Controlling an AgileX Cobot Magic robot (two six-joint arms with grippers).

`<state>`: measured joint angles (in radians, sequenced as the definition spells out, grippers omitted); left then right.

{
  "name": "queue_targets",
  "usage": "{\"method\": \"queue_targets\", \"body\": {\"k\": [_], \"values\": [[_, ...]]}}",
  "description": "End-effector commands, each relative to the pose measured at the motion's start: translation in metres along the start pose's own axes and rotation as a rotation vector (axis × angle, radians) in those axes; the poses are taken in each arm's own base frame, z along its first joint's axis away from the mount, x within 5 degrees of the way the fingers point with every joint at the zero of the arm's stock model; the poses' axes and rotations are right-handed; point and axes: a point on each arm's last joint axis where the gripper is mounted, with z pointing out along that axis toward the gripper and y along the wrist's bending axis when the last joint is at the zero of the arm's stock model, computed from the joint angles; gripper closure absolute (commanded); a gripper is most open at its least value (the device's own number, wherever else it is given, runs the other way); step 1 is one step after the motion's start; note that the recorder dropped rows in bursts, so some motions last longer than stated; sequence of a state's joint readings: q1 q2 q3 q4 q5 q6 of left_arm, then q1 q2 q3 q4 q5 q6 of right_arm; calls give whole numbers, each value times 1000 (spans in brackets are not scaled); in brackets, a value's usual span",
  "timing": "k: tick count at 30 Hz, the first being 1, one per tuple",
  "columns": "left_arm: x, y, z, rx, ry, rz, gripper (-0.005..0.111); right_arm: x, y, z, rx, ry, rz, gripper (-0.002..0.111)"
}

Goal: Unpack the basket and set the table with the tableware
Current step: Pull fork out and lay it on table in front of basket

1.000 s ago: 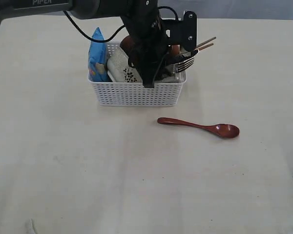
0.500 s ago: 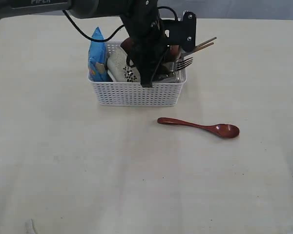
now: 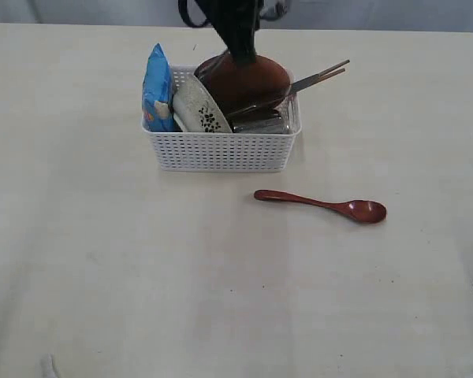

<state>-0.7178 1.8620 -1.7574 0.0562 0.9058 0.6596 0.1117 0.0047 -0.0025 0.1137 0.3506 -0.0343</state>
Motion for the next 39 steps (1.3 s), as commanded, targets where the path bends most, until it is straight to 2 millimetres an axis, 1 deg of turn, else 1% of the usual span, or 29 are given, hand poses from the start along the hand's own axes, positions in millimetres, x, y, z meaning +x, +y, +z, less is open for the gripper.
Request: {"method": "queue_targets", "body": {"k": [1,4,7,9,12,17,20,23,25,28,31,35,38,39], "values": [[2,0,-47,-8,-9,-141,107,0,0,0,5,-11,-6,109],[5,-1,-64,-6,-5,-197,107,0,0,0,5,-11,-6,109],[11,-6,-74,30,62,-332,107,0,0,0,5,-11,-6,109],[18,-11,-76,67,138,-393,107,0,0,0,5,-11,-6,109],[28,-20,-75,85,175,-470,107,0,0,0,5,-11,-6,109],[43,-50,-69,223,170,-622,107,0,0,0,5,-11,-6,109],[56,-70,-58,298,194,-754,107,0,0,0,5,-11,-6,109],[76,-95,-36,363,235,-861,107,0,0,0,5,-11,-6,109],[91,-109,-20,368,253,-926,107,0,0,0,5,-11,-6,109],[110,-123,-1,324,261,-1038,107,0,0,0,5,-11,-6,109],[122,-131,9,283,264,-1180,107,0,0,0,5,-11,-6,109],[131,-138,22,262,306,-1269,107,0,0,0,5,-11,-6,109],[136,-142,39,253,353,-1300,107,0,0,0,5,-11,-6,109],[137,-143,50,236,348,-1327,107,0,0,0,5,-11,-6,109]]}}
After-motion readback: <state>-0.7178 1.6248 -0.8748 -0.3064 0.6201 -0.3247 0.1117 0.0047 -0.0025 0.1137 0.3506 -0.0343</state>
